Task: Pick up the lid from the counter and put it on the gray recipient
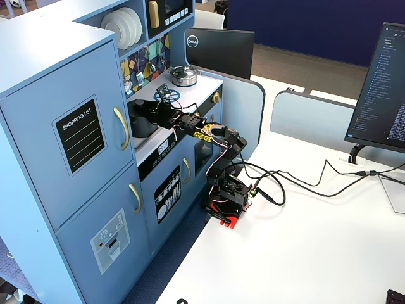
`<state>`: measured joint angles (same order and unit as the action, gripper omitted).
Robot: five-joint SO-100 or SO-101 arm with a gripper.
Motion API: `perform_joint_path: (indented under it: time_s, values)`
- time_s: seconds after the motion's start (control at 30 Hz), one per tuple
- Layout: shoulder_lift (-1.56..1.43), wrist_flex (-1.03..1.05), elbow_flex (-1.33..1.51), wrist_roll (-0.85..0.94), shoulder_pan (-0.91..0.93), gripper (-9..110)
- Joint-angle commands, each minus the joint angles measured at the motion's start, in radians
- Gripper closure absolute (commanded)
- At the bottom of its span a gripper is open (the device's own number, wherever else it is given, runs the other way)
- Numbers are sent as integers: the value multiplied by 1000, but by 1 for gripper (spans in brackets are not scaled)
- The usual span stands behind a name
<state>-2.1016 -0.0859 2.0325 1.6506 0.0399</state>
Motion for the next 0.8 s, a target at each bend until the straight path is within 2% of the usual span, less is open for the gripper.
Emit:
perform_joint_path:
  time_s: [0.0, 0.5, 0.53, 0.67, 0.77]
  values:
    - [-14, -28, -14, 15, 17, 102]
    - [-69, 17, -11, 35, 23, 102]
    - [-71, 18, -11, 29, 25, 100]
    - [-83, 31, -9, -26, 40, 80]
    - [-89, 34, -8, -34, 46, 74]
